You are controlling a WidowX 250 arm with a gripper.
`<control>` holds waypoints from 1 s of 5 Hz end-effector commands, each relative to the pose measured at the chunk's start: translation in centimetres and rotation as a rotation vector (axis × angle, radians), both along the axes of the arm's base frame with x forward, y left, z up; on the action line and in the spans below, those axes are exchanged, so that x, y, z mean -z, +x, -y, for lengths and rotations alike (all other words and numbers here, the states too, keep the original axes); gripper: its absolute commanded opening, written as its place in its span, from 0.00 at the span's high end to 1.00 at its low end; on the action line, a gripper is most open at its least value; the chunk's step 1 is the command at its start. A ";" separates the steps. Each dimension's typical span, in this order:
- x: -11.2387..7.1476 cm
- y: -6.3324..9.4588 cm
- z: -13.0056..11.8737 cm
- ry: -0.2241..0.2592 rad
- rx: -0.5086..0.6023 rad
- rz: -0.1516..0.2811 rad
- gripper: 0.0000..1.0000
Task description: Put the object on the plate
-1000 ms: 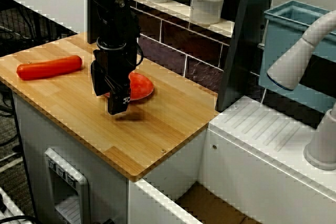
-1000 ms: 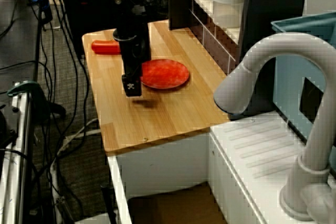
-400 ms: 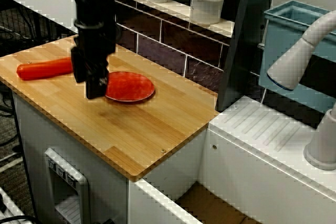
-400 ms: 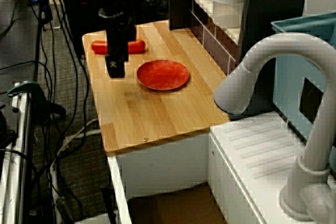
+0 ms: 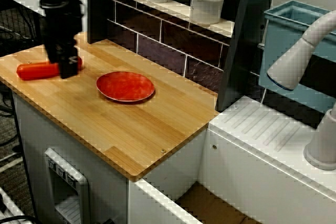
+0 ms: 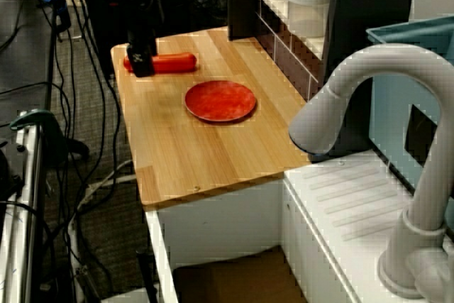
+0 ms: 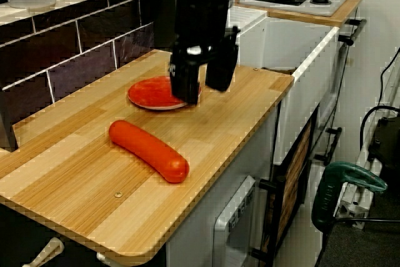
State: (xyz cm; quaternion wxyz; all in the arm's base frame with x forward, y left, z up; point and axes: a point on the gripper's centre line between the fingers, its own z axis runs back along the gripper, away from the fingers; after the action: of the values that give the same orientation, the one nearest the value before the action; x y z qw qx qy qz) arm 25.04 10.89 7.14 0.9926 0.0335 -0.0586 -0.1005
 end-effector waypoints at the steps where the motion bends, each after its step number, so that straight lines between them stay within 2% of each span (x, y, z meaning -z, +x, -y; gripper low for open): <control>1: -0.4 0.4 -5.2 0.057 -0.079 0.124 0.00; 2: -0.6 2.0 -6.8 0.052 -0.069 0.133 0.00; 3: -1.5 2.9 -7.5 0.065 -0.059 0.146 0.00; 5: -1.5 3.3 -8.7 0.050 -0.060 0.151 0.00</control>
State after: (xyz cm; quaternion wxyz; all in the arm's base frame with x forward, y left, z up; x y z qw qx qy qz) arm 27.94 19.09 7.27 0.9902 0.0507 -0.1132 -0.0637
